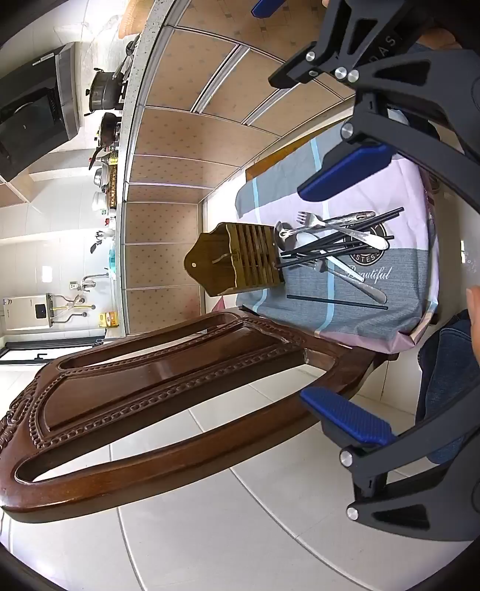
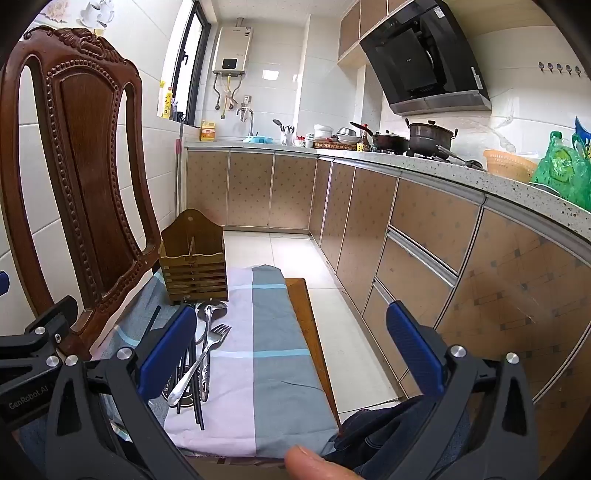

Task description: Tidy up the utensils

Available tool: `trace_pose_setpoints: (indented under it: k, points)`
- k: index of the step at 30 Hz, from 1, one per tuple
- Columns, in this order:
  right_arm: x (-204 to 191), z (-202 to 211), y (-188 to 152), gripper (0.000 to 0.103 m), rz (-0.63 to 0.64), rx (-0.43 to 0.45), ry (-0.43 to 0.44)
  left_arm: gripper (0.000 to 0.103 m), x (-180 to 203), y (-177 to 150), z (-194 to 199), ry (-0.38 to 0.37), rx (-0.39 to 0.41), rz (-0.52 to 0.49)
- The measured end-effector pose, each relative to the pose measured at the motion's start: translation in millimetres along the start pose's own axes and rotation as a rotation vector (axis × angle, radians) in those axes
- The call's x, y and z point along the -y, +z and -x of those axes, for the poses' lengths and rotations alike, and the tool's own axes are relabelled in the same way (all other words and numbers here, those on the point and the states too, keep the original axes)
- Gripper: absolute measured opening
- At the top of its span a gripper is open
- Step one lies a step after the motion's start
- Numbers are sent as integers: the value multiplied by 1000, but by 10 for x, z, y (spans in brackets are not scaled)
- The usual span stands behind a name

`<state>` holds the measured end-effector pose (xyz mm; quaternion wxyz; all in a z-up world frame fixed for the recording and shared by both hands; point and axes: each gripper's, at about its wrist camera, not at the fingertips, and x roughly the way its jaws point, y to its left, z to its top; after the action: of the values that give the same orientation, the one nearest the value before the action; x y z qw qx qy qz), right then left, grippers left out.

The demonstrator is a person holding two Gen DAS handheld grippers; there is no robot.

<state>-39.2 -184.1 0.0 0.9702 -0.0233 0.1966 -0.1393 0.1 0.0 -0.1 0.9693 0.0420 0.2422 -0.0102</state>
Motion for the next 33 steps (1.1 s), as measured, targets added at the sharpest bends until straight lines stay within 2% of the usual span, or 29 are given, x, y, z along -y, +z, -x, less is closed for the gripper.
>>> trace_pose_setpoints:
  k: [33]
  points:
    - [-85,-19,-9,101,-3,-4,1,99,1,0,1,1,1,-3]
